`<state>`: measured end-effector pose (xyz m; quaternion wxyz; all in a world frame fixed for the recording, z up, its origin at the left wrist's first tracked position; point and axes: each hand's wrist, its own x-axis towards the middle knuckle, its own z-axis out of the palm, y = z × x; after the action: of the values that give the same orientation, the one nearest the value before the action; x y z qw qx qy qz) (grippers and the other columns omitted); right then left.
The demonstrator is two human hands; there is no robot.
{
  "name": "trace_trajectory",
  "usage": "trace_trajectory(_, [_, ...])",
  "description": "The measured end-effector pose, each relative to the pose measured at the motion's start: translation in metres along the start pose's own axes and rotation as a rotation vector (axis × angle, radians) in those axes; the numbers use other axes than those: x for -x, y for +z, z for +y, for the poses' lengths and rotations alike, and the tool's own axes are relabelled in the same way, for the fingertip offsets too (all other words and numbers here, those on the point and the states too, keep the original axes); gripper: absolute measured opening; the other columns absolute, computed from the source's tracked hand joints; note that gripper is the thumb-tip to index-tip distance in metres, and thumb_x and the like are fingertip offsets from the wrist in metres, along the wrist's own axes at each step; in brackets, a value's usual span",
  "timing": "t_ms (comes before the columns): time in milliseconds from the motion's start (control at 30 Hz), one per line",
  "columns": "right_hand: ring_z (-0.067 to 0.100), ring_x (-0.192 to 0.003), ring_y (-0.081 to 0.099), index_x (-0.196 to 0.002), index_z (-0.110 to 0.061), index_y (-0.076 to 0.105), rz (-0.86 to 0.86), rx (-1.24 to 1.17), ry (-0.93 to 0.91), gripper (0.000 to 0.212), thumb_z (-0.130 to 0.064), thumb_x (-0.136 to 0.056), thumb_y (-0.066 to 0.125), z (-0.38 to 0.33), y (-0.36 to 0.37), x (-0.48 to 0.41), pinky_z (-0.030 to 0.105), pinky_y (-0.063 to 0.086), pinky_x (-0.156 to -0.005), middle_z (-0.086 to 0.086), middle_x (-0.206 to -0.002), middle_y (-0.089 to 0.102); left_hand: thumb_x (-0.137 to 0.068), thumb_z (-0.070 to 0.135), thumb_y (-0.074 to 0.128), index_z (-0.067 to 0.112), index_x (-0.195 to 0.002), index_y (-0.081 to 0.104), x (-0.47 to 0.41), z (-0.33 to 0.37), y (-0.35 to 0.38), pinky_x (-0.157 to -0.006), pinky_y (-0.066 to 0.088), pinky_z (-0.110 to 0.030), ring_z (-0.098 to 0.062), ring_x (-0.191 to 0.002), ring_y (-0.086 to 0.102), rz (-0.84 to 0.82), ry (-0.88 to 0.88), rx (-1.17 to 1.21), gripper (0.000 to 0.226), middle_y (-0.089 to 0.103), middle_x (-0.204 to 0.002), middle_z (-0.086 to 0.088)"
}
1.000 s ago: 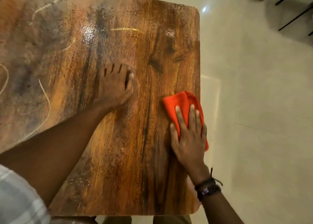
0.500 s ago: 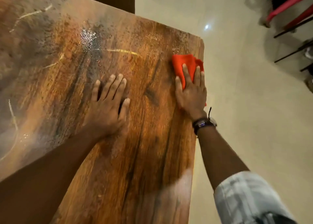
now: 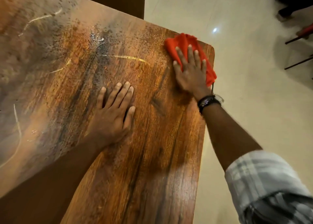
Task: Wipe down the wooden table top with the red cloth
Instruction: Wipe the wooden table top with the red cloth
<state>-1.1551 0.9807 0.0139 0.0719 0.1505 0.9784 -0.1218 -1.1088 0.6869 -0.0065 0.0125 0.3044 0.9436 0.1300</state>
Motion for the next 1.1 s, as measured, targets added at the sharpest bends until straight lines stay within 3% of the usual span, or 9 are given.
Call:
trace_trajectory(100, [0.026,-0.155,-0.009,-0.159,-0.040,0.003,-0.033,0.002,-0.151,0.064,-0.063,-0.099,0.003,-0.046,0.023,0.072,0.055,-0.010,-0.122,0.003,-0.168,-0.009,-0.103,0.038,0.029,0.011,-0.156,0.029,-0.001,0.001,0.000,-0.123,0.011,-0.056,-0.020,-0.154,0.014,0.009,0.001,-0.019,0.060,0.025,-0.165,-0.005])
trace_trajectory(233, [0.025,-0.156,0.002,-0.158,-0.041,0.012,0.029,0.108,-0.262,0.056,-0.054,-0.104,0.018,-0.074,0.047,0.129,0.056,0.004,-0.123,0.002,-0.169,0.004,-0.102,0.036,0.031,0.003,-0.148,0.044,-0.002,0.000,0.000,-0.121,0.015,-0.058,-0.025,-0.152,0.024,0.011,0.017,-0.053,0.057,0.040,-0.157,-0.013])
trace_trajectory(300, [0.024,-0.155,0.008,-0.157,-0.043,0.017,0.074,0.093,-0.238,0.055,-0.054,-0.103,0.021,-0.072,0.047,0.111,0.057,0.009,-0.121,0.000,-0.168,0.010,-0.103,0.036,0.033,0.005,-0.150,0.041,-0.003,0.001,-0.001,-0.121,0.015,-0.058,-0.024,-0.152,0.023,0.013,0.008,-0.044,0.057,0.038,-0.158,-0.011])
trace_trajectory(467, [0.027,-0.155,-0.001,-0.158,-0.042,0.009,0.028,0.001,-0.115,0.057,-0.055,-0.104,0.021,-0.087,0.030,0.009,0.061,-0.003,-0.122,0.001,-0.169,0.000,-0.104,0.037,0.028,0.011,-0.156,0.029,-0.001,0.000,-0.002,-0.121,0.014,-0.058,-0.020,-0.154,0.014,0.000,0.004,-0.019,0.058,0.023,-0.165,-0.005])
trace_trajectory(633, [0.028,-0.155,0.000,-0.158,-0.042,0.011,0.031,-0.024,-0.053,0.056,-0.054,-0.105,0.023,-0.100,0.014,-0.072,0.060,-0.002,-0.121,0.002,-0.169,0.002,-0.105,0.039,0.026,0.014,-0.157,0.026,-0.002,-0.002,0.002,-0.123,0.010,-0.056,-0.017,-0.155,0.010,-0.006,-0.008,0.019,0.058,0.020,-0.166,-0.001])
trace_trajectory(800, [0.025,-0.156,0.000,-0.158,-0.040,0.014,0.051,-0.087,0.022,0.054,-0.051,-0.106,0.023,-0.092,0.007,-0.072,0.059,-0.004,-0.121,0.001,-0.169,0.004,-0.105,0.039,0.026,0.015,-0.158,0.026,0.001,-0.003,0.002,-0.123,0.011,-0.054,-0.016,-0.155,0.010,0.011,0.004,0.019,0.058,0.019,-0.166,0.001])
trace_trajectory(1100, [0.026,-0.155,0.000,-0.158,-0.037,0.016,0.100,-0.251,0.340,0.055,-0.045,-0.106,0.029,0.021,-0.023,-0.052,0.063,0.002,-0.120,0.001,-0.169,0.003,-0.104,0.037,0.028,0.016,-0.158,0.026,-0.001,-0.003,0.002,-0.123,0.010,-0.054,-0.016,-0.155,0.012,0.022,-0.002,0.001,0.057,0.021,-0.166,0.001])
